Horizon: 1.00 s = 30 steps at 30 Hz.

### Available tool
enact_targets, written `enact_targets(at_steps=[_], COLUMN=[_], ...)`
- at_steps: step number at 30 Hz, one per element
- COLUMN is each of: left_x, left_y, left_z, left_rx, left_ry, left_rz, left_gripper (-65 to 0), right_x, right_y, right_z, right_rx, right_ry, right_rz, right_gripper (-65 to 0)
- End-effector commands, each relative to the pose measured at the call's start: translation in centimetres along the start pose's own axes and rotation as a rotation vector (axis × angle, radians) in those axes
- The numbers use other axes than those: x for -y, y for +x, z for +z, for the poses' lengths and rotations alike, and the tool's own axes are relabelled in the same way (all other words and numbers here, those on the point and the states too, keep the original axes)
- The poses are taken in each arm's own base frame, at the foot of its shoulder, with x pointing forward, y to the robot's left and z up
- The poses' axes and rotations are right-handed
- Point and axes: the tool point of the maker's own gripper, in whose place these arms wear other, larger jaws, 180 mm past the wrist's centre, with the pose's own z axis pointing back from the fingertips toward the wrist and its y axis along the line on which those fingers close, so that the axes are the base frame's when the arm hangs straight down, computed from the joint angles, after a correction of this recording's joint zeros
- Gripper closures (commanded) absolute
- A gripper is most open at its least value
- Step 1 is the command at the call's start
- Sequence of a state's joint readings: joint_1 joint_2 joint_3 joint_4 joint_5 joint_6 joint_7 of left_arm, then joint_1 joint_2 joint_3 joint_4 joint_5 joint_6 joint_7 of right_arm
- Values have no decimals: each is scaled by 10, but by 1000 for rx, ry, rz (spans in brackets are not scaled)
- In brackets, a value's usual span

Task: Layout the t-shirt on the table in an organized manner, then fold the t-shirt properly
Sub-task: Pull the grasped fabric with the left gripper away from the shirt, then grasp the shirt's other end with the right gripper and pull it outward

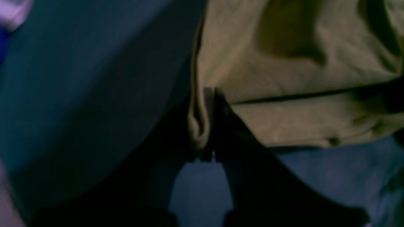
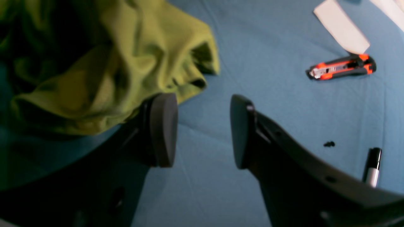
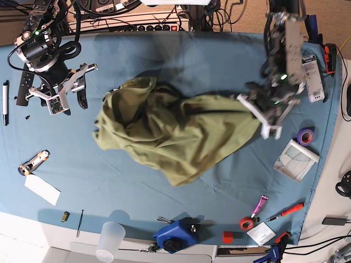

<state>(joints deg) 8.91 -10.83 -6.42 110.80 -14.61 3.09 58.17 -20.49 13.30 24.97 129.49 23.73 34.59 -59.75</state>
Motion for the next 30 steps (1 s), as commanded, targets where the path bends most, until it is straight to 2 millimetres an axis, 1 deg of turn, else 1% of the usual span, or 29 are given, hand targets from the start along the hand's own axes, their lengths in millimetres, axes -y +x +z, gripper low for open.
enact_targets(at_steps=[1, 4, 6, 11, 17, 18, 21, 24, 27, 30], left_x=[-8, -21, -26, -27, -27, -27, -27, -27, -27, -27], left_y=[13, 8, 7, 5, 5, 5, 5, 5, 5, 5], left_z=[10, 25, 30, 32, 32, 32, 32, 32, 32, 32], left_rx=[55, 71, 83, 89, 90, 90, 90, 90, 90, 91], left_ry=[17, 26, 22, 11, 11, 11, 11, 11, 11, 11], left_rz=[-3, -5, 9, 32, 32, 32, 32, 32, 32, 32], left_gripper=[0, 0, 0, 0, 0, 0, 0, 0, 0, 0], right_x=[2, 2, 2, -7, -13, -14, -16, -17, -28, -49], right_y=[10, 10, 10, 18, 17, 17, 16, 14, 14, 12], right_z=[3, 3, 3, 4, 4, 4, 4, 4, 1, -8], right_rx=[39, 35, 37, 80, 77, 77, 75, 62, 54, 38], right_ry=[-5, -5, -4, 48, 74, 83, 91, 94, 133, 202], right_rz=[18, 19, 18, -15, 8, 22, 35, 36, 30, 9], right_gripper=[-275, -275, -275, -275, -277, -285, -339, -342, -342, -342])
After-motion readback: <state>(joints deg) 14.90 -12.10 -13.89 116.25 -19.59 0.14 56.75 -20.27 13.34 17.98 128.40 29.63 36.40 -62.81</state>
